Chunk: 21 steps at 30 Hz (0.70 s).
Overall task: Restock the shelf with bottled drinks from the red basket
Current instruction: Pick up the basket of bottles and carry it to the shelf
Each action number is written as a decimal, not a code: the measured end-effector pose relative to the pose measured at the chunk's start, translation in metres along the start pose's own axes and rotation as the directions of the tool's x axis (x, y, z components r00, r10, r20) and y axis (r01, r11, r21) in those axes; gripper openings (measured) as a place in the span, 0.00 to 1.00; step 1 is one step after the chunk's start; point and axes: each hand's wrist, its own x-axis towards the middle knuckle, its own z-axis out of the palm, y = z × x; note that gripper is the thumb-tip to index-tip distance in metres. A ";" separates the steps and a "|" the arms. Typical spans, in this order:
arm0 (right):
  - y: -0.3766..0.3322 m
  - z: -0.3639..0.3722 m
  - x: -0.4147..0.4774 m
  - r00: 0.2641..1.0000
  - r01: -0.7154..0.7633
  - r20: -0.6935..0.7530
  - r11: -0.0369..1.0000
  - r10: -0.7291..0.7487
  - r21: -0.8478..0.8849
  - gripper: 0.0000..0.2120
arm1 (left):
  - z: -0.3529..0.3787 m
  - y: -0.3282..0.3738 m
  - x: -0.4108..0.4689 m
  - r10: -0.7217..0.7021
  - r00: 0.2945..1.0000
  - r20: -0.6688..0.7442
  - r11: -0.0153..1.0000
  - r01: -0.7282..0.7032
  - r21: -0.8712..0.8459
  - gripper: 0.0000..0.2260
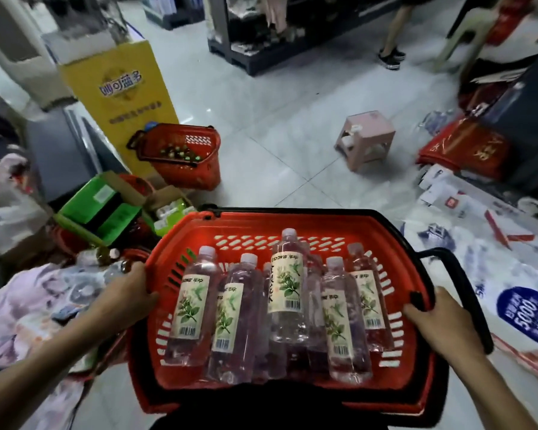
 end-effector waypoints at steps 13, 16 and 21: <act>-0.143 -0.059 0.253 0.999 -0.046 -0.007 0.997 0.047 0.064 0.12 | -0.114 0.161 0.232 -0.014 1.000 0.022 0.997 0.016 -0.069 0.19; -0.181 -0.057 0.321 0.996 -0.076 -0.039 0.994 0.079 0.076 0.12 | -0.140 0.199 0.311 0.035 0.999 0.004 0.999 -0.035 -0.041 0.19; -0.247 -0.054 0.422 0.985 -0.145 -0.078 0.982 0.154 0.117 0.11 | -0.199 0.266 0.458 0.086 0.996 0.012 0.996 -0.086 -0.019 0.15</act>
